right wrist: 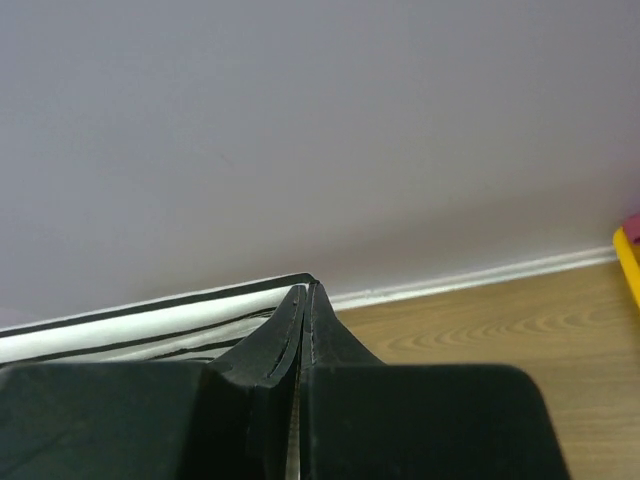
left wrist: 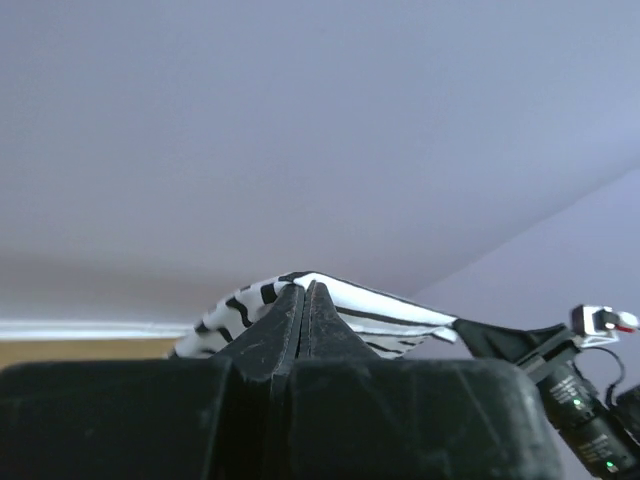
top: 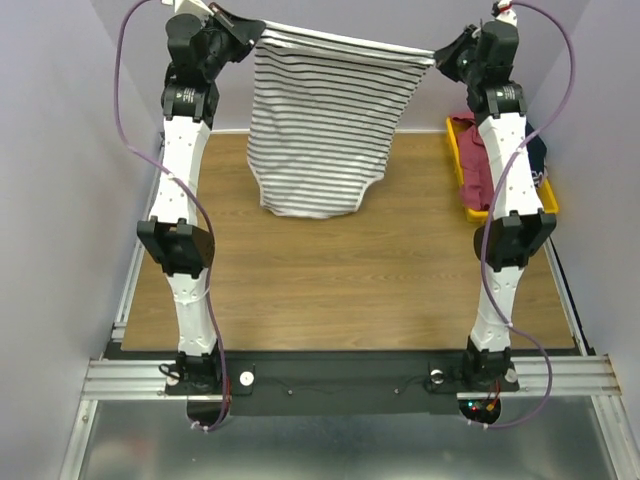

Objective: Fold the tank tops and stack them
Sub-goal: Flatten the tank top out

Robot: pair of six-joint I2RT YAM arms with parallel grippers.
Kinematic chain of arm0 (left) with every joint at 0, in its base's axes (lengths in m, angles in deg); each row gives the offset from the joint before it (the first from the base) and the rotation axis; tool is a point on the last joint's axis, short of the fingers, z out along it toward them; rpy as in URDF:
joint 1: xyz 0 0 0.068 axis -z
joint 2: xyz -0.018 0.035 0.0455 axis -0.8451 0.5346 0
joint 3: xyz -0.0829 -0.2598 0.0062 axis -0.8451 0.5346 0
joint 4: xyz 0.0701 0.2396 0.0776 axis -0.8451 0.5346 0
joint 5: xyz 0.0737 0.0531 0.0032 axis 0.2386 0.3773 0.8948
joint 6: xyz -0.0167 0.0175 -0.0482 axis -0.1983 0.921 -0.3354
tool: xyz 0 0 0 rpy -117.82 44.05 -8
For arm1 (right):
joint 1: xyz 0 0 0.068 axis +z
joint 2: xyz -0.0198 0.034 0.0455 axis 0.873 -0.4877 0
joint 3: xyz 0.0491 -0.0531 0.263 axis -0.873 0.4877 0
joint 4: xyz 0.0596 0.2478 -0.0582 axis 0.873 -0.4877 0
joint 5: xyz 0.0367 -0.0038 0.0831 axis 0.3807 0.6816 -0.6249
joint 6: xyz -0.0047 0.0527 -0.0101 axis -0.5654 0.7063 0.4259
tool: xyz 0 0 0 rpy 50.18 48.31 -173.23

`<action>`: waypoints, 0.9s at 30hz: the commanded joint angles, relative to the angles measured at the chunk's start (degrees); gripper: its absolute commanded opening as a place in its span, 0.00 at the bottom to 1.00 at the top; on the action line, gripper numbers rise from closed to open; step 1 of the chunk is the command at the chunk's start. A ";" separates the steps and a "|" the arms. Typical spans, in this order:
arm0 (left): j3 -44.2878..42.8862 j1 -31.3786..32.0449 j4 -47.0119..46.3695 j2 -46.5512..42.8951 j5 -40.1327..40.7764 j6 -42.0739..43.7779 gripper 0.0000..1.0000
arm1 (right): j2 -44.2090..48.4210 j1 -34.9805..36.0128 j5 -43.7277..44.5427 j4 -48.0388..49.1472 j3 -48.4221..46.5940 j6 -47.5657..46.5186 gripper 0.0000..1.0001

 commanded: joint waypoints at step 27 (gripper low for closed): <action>109.52 -0.46 -27.28 -45.39 -0.84 -6.61 0.00 | 51.96 -1.67 -3.90 21.21 105.64 4.50 0.00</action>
